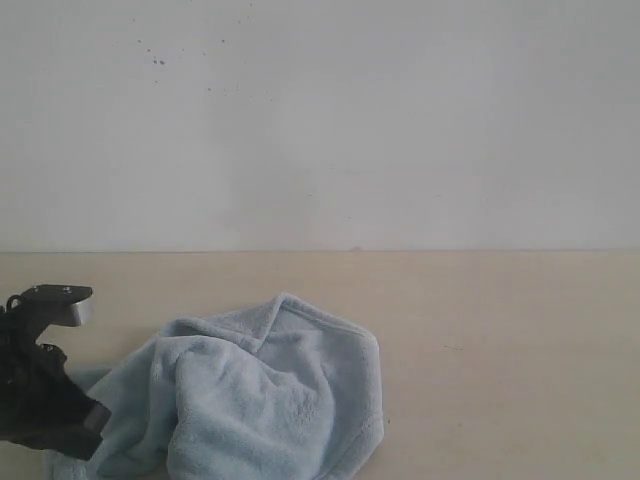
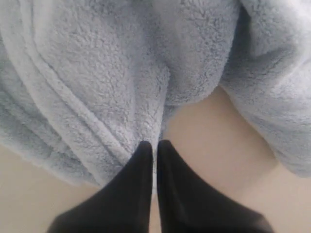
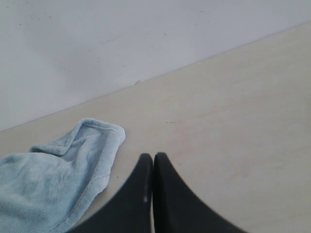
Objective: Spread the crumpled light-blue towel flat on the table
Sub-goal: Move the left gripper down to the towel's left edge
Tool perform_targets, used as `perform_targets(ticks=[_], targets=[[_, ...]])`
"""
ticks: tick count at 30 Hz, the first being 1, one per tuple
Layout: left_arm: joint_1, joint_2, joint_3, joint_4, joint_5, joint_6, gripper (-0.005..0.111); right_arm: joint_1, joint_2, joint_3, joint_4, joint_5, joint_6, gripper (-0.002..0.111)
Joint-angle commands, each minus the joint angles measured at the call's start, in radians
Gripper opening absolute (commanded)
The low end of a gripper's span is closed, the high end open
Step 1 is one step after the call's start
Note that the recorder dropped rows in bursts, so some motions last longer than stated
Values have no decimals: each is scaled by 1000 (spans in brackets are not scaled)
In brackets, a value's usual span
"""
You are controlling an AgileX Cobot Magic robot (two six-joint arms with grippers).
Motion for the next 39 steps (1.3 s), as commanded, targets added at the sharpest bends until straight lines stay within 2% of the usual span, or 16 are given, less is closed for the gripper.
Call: perform_targets(ticks=[1, 6, 8, 10, 11, 13, 17, 21, 23, 24, 26, 27, 31, 39], targets=[[1, -18, -8, 113, -18, -1, 4, 0, 1, 0, -1, -4, -3, 0], [1, -28, -6, 129, 6, -5, 5, 0, 1, 0, -1, -4, -3, 0], [1, -26, 4, 127, 8, -5, 20, 0, 1, 0, -1, -4, -3, 0], [1, -24, 24, 105, 0, -5, 50, 0, 1, 0, -1, -4, -3, 0], [1, -24, 36, 60, -26, -5, 76, 0, 1, 0, -1, -4, -3, 0], [1, -24, 33, 32, -59, -17, 110, 0, 1, 0, -1, -4, -3, 0], [-2, -24, 29, -2, -61, -17, 109, 0, 1, 0, -1, -4, -3, 0], [-2, -24, 29, -136, -64, 17, 107, 0, 1, 0, -1, -4, -3, 0], [-2, -24, 29, -135, -79, 21, 92, 0, 1, 0, -1, -4, -3, 0], [-2, -24, 29, -125, -99, 21, 74, 0, 1, 0, -1, -4, -3, 0], [-2, -24, 29, -88, -110, 41, 55, 0, 1, 0, -1, -4, -3, 0], [-2, -24, 29, -74, -113, 41, 54, 0, 1, 0, -1, -4, -3, 0], [0, -24, 29, 19, -163, -43, 72, 0, 1, 0, -1, -4, -3, 0], [0, 4, 29, 29, -174, -58, 72, 0, 1, 0, -1, -4, -3, 0]])
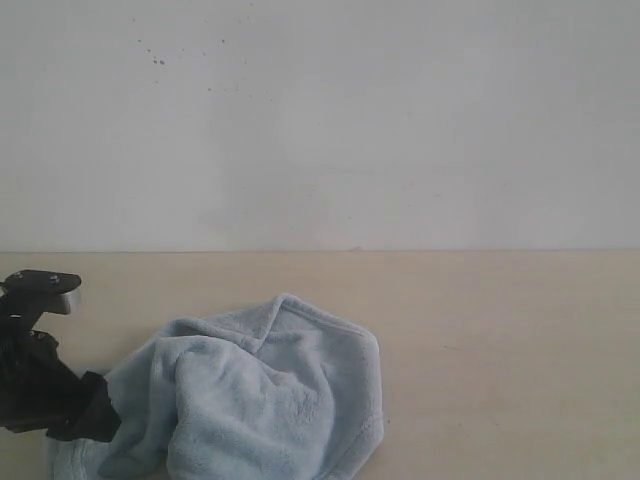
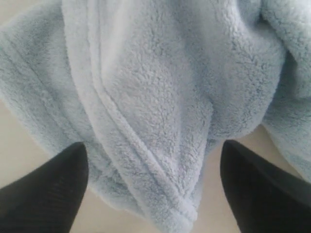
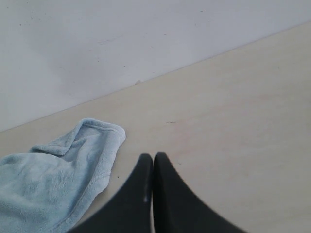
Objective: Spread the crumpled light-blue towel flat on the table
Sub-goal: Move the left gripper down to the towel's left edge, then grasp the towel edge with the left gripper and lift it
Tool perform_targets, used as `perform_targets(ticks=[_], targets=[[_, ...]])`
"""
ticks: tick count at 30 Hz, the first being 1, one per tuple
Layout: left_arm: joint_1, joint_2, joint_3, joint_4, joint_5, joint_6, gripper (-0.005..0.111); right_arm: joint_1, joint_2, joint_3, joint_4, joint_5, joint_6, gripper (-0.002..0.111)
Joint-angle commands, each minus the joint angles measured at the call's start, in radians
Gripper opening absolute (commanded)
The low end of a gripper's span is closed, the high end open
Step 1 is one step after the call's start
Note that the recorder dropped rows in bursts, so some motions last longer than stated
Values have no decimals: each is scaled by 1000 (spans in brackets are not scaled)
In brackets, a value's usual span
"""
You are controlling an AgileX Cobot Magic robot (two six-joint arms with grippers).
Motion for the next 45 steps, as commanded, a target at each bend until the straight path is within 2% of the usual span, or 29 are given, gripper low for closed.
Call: perform_targets(ticks=[1, 8, 10, 12, 16, 18, 25, 28, 32, 34, 40, 45], targets=[[0, 40, -3, 0, 11, -12, 72, 0, 1, 0, -1, -4, -5, 0], [-2, 111, -58, -60, 66, 8, 72, 0, 1, 0, -1, -4, -5, 0], [-2, 111, -86, -60, 108, 8, 68, 0, 1, 0, -1, -4, -5, 0], [-2, 111, -101, -63, 141, 8, 57, 0, 1, 0, -1, -4, -5, 0], [-2, 111, -103, -81, 174, 8, 18, 0, 1, 0, -1, -4, -5, 0], [-2, 111, -103, -79, 184, 11, 4, 0, 1, 0, -1, -4, -5, 0], [-2, 65, -114, -103, 213, 14, 4, 0, 1, 0, -1, -4, -5, 0], [-2, -5, -145, -227, 297, 27, 4, 0, 1, 0, -1, -4, -5, 0], [-2, -137, -154, -492, 390, 252, 4, 0, 1, 0, -1, -4, -5, 0], [-2, -194, -151, -553, 419, 320, 4, 0, 1, 0, -1, -4, -5, 0], [-2, -330, -144, -569, 450, 382, 4, 0, 1, 0, -1, -4, -5, 0], [-2, -365, -107, -586, 433, 389, 4, 0, 1, 0, -1, -13, -5, 0]])
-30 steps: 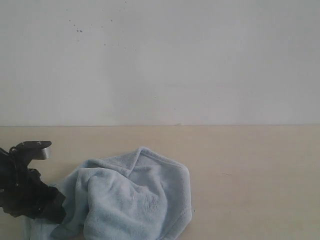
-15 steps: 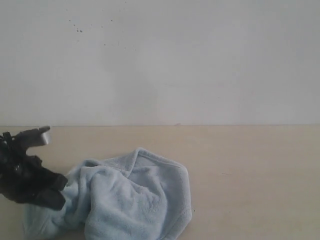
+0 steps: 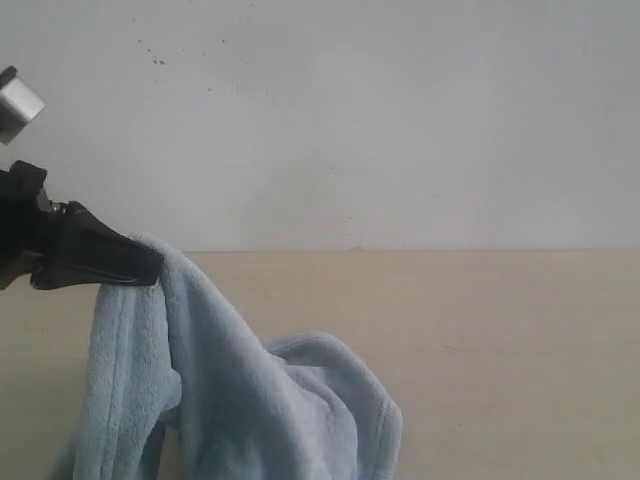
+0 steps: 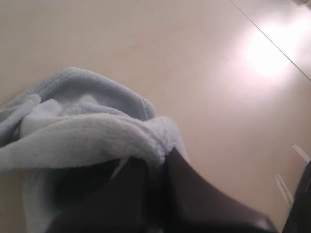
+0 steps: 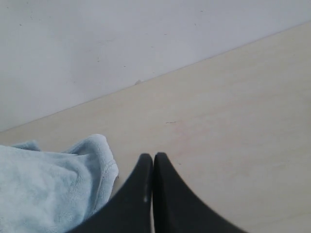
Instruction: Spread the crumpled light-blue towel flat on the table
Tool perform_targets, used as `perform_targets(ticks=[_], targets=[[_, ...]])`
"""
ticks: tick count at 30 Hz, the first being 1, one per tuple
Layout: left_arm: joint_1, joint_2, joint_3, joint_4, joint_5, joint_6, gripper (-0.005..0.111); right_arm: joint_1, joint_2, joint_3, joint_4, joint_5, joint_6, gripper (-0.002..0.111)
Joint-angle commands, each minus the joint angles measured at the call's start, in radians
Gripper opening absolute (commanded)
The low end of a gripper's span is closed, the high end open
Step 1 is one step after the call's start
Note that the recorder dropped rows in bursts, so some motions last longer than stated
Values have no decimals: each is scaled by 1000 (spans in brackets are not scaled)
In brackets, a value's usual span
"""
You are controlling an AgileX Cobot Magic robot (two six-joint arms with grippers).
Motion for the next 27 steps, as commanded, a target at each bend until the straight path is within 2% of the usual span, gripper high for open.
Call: perform_targets(ticks=[1, 6, 10, 14, 16, 18, 21, 24, 27], targets=[[-2, -22, 31, -43, -8, 15, 4, 0, 1, 0, -1, -31, -5, 0], [-2, -11, 41, -80, -15, 15, 4, 0, 1, 0, 1, -234, 33, 0], [-2, -11, 41, -80, -6, 15, 4, 0, 1, 0, 1, -291, 107, 0], [-2, -11, 41, -80, 19, 15, 4, 0, 1, 0, 1, -376, 339, 0], [-2, -11, 41, -80, 21, 15, 4, 0, 1, 0, 1, -507, 520, 0], [-2, -11, 41, -80, 21, 15, 4, 0, 1, 0, -1, -720, 676, 0], [-2, -11, 41, -87, 21, 15, 4, 0, 1, -5, -3, -1040, 728, 0], [-2, -11, 41, -100, 21, 15, 4, 0, 1, -102, -67, -1179, 801, 0], [-2, -11, 41, -103, 17, 15, 4, 0, 8, -292, -302, -1111, 795, 0]])
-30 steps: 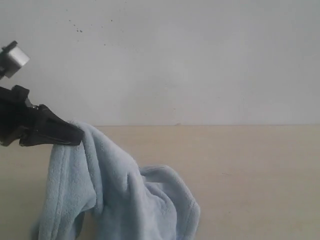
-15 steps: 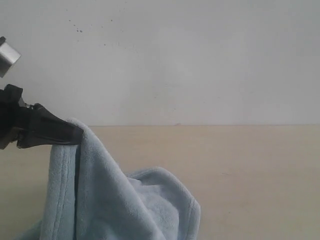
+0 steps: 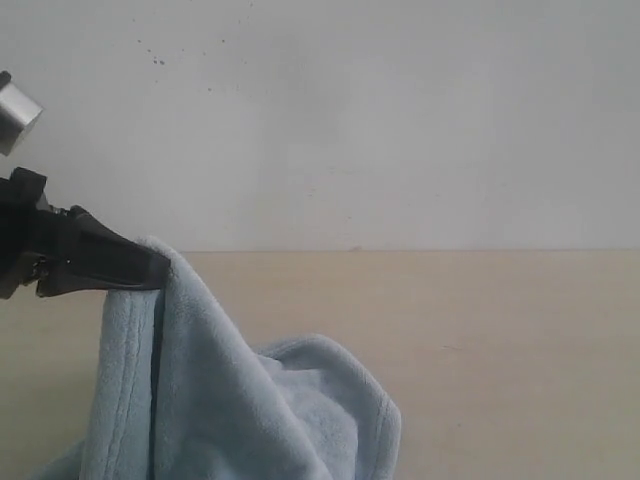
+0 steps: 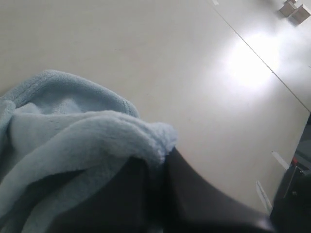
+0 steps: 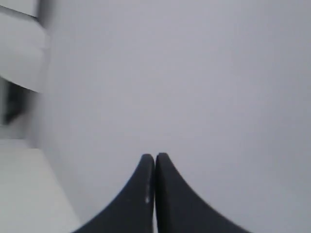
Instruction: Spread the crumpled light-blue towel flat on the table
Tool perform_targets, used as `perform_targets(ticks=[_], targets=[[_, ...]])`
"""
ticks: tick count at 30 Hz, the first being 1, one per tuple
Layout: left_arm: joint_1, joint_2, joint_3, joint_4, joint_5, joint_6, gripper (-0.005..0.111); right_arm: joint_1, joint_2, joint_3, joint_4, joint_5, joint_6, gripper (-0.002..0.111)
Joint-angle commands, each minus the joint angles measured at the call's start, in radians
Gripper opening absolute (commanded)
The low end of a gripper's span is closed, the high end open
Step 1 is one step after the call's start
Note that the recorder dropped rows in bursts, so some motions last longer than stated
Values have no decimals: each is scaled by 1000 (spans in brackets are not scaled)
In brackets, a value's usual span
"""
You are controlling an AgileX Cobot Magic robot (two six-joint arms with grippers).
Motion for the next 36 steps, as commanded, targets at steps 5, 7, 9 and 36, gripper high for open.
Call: perform_targets(ticks=[5, 7, 9, 36], targets=[[-2, -1, 5, -22, -18, 15, 4, 0, 149, -511, -1191, 393, -104, 0], [-2, -1, 5, -22, -21, 15, 4, 0, 271, -554, -1482, 571, -34, 0], [-2, -1, 5, -22, -21, 18, 4, 3, 393, -555, -1574, 803, -30, 0], [-2, -1, 5, -15, -21, 65, 4, 406, 1269, -660, -425, 1307, -893, 0]])
